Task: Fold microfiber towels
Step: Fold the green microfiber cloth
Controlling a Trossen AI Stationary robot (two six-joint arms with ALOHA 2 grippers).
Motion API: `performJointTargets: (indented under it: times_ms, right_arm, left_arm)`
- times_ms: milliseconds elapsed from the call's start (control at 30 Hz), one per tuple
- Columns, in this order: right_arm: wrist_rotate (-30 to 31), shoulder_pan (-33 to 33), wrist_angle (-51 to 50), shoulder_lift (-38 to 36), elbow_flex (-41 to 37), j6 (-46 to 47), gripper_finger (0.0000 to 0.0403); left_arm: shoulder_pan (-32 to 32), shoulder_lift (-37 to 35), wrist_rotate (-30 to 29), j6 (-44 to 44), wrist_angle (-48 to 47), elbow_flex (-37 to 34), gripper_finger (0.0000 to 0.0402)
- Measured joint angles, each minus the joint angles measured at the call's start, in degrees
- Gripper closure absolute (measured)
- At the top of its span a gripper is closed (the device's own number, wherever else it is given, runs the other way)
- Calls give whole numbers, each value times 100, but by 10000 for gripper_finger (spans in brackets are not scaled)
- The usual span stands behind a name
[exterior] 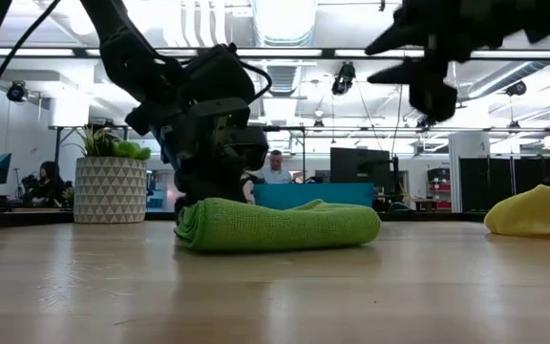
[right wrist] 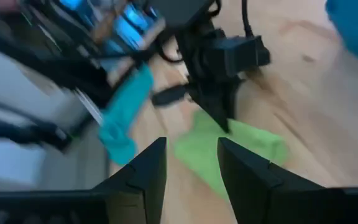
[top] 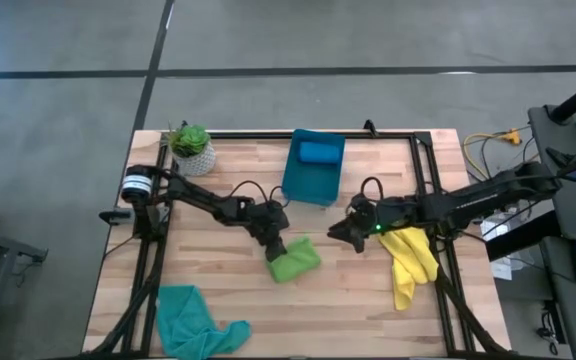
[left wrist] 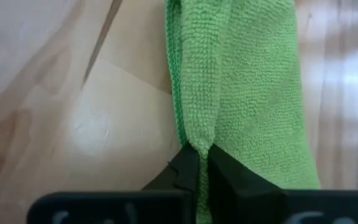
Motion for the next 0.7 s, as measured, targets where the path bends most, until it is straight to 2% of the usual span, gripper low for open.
performJointTargets:
  times_ms: [133, 300, 533, 700]
  right_arm:
    - [10, -36, 1064, 292, -802, 1029, 235]
    - [-28, 45, 1308, 976, -1062, 1648, 185]
    - [-36, 45, 1428, 1982, -415, 1163, 126]
    - [-122, 45, 1408, 2565, -13, 771, 106]
  left_arm:
    - [30, -171, -317, 168, -1, -8, 401]
    - [-71, -189, -592, 678, 199, -11, 401]
    - [-159, -298, -939, 1580, 211, -8, 401]
    - [-242, -441, -1550, 2116, 195, -1, 401]
